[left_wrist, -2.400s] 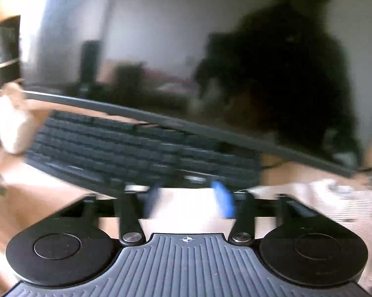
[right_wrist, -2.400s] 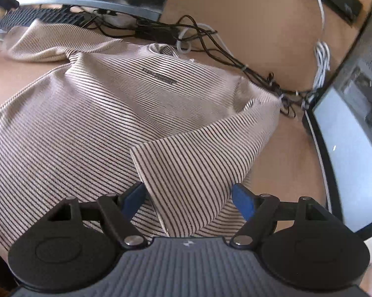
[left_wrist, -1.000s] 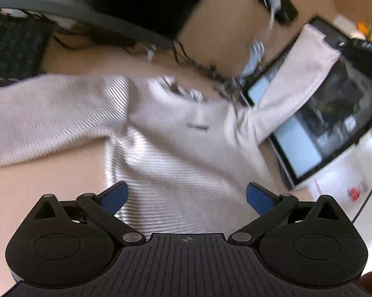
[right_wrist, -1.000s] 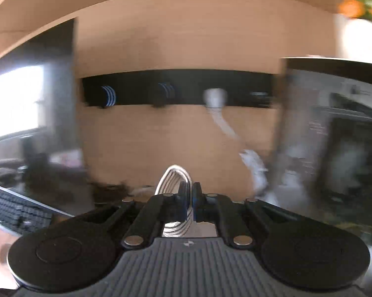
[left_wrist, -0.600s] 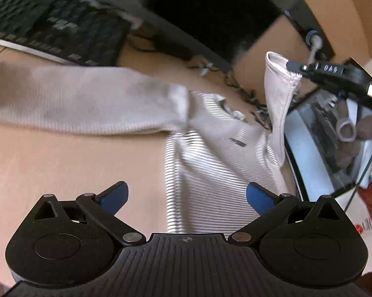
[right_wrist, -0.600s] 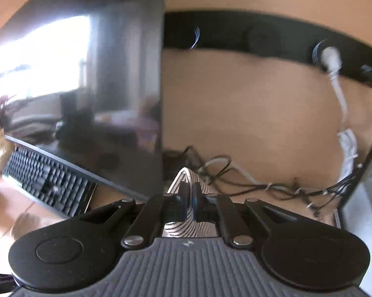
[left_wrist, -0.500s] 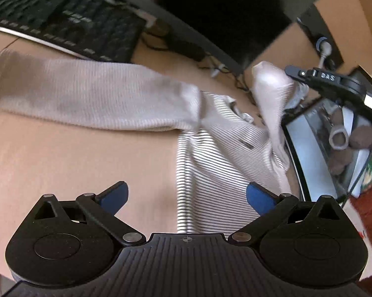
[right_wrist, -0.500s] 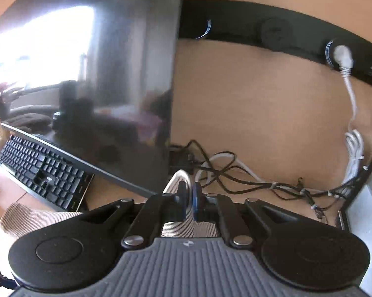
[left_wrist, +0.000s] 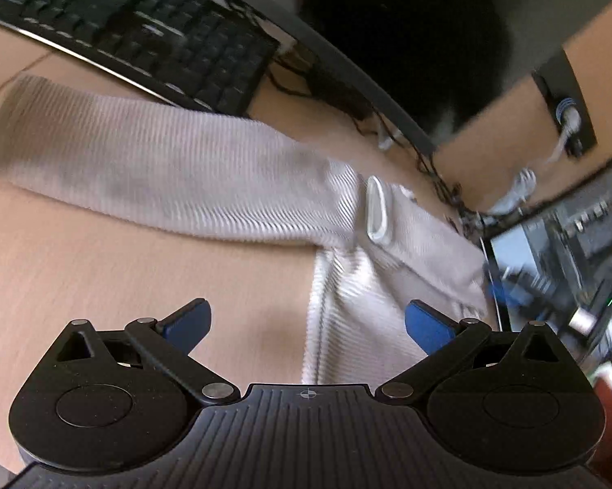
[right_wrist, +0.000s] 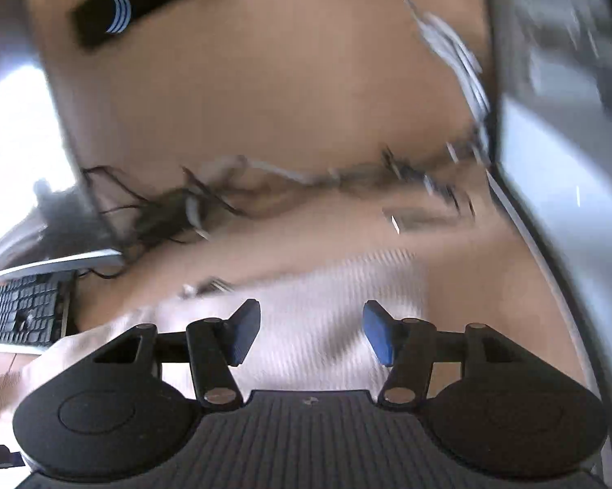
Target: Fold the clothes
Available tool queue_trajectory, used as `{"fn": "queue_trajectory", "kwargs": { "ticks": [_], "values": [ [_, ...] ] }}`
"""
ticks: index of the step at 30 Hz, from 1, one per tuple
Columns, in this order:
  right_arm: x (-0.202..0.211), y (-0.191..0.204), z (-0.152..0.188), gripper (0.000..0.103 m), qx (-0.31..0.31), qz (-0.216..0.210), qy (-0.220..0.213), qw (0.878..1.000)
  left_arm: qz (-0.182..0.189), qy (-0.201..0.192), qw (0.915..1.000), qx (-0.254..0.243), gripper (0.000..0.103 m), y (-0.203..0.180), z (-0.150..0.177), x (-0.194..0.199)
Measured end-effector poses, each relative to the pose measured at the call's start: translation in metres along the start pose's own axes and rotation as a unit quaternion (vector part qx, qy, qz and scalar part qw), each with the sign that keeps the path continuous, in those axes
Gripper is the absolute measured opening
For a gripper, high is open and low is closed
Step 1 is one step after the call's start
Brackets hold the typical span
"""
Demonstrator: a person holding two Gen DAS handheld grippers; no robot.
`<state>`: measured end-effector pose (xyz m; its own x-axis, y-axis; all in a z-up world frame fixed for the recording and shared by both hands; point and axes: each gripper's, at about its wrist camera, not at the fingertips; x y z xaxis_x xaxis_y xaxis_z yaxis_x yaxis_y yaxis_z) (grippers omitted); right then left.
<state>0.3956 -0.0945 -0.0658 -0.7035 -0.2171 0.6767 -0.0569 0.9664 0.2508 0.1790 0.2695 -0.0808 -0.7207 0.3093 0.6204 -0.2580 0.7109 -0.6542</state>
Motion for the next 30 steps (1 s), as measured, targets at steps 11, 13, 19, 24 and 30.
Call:
{"fn": "queue_trajectory", "kwargs": {
  "ticks": [11, 13, 19, 24, 30],
  "values": [
    [-0.019, 0.03, 0.029, 0.076, 0.066, -0.028, 0.042, 0.997, -0.205, -0.154, 0.9664, 0.017, 0.103, 0.044, -0.033, 0.05],
    [-0.009, 0.036, 0.03, 0.076, 0.061, -0.045, 0.042, 0.996, -0.221, -0.158, 0.9623, 0.011, 0.103, 0.05, -0.036, 0.047],
    [0.027, 0.067, 0.037, 0.076, 0.114, -0.078, 0.026, 0.99, -0.268, -0.146, 0.9519, -0.026, 0.079, 0.057, -0.047, 0.025],
    [0.035, 0.109, 0.04, 0.076, 0.199, -0.092, -0.002, 0.976, -0.274, -0.132, 0.9523, -0.028, 0.044, 0.069, -0.055, 0.013],
    [0.042, 0.157, 0.055, 0.076, 0.277, -0.12, -0.037, 0.953, -0.246, -0.135, 0.9588, -0.046, 0.005, 0.064, -0.063, 0.03]
  ]
}}
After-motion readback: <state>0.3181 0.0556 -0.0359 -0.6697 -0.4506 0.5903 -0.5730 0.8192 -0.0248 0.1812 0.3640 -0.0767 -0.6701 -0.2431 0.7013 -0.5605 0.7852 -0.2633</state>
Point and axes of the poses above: each gripper's, at about its wrist camera, not at the fingertips, and x roughly against the way its jaws point, y to its left, z to its underside, and after that the axes turned 3 degrees about z, right-handed
